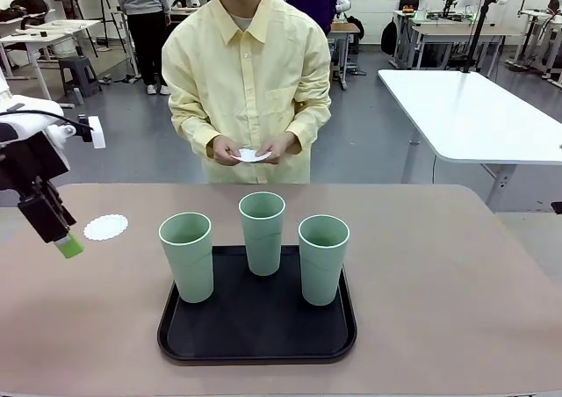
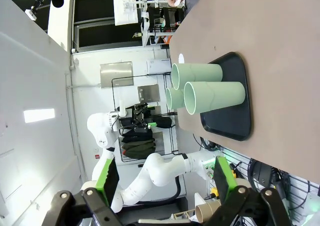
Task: Place coasters on the table and set cups on them.
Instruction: Pick up one Reusable plastic cup and place it on a coaster set by the human.
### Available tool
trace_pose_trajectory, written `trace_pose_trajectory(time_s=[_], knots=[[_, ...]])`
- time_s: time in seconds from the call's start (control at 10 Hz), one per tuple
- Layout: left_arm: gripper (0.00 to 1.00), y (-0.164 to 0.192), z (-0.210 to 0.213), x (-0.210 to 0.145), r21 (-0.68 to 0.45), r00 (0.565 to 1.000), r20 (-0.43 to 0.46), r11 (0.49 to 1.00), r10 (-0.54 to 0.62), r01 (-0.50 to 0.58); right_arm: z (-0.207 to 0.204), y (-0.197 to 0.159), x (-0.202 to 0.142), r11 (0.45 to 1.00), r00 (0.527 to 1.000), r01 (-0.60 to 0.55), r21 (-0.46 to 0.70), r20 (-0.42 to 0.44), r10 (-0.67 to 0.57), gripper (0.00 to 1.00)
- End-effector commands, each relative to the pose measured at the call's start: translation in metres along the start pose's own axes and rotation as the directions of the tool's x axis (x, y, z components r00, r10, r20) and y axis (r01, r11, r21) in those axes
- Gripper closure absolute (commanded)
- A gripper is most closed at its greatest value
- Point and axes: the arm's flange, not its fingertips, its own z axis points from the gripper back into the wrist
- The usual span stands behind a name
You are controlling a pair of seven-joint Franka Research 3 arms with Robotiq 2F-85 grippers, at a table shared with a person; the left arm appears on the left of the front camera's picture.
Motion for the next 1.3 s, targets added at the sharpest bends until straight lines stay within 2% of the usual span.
trace_pose_trajectory(time_s=[0.0,0.1,0.5,0.6,0.8,0.9,1.0,1.2], knots=[[0.00,0.005,-0.006,-0.002,-0.008,0.998,0.056,1.000,-0.015,0.015,0.000,0.000,0.000,1.000,1.000,-0.001,0.005,0.004,0.001,0.00],[0.00,0.000,0.000,0.000,0.000,1.000,0.000,1.000,0.000,0.000,0.000,0.000,0.000,1.000,1.000,-0.001,0.005,0.004,0.001,0.00],[0.00,0.001,-0.001,0.001,-0.005,1.000,0.022,1.000,-0.011,0.011,0.000,0.000,0.000,1.000,1.000,-0.001,0.005,0.004,0.001,0.00],[0.00,0.020,-0.011,0.006,-0.062,0.998,0.042,0.997,-0.043,0.046,0.000,0.000,0.000,1.000,1.000,-0.001,0.005,0.004,0.001,0.00],[0.00,0.067,-0.018,0.022,-0.137,0.975,0.110,0.968,-0.195,0.209,0.000,0.000,0.000,1.000,1.000,-0.001,0.005,0.004,0.001,0.00],[0.00,0.075,-0.023,0.018,-0.137,0.954,0.156,0.951,-0.255,0.277,0.000,0.000,0.000,1.000,1.000,-0.001,0.005,0.004,0.001,0.00],[0.00,0.082,-0.030,0.019,-0.135,0.896,0.222,0.898,-0.384,0.418,0.000,0.000,0.000,1.000,1.000,-0.001,0.005,0.004,0.001,0.00],[0.00,0.091,-0.038,0.013,-0.149,0.813,0.406,0.848,-0.416,0.509,0.000,0.000,0.000,1.000,1.000,-0.001,0.005,0.004,0.001,0.00]])
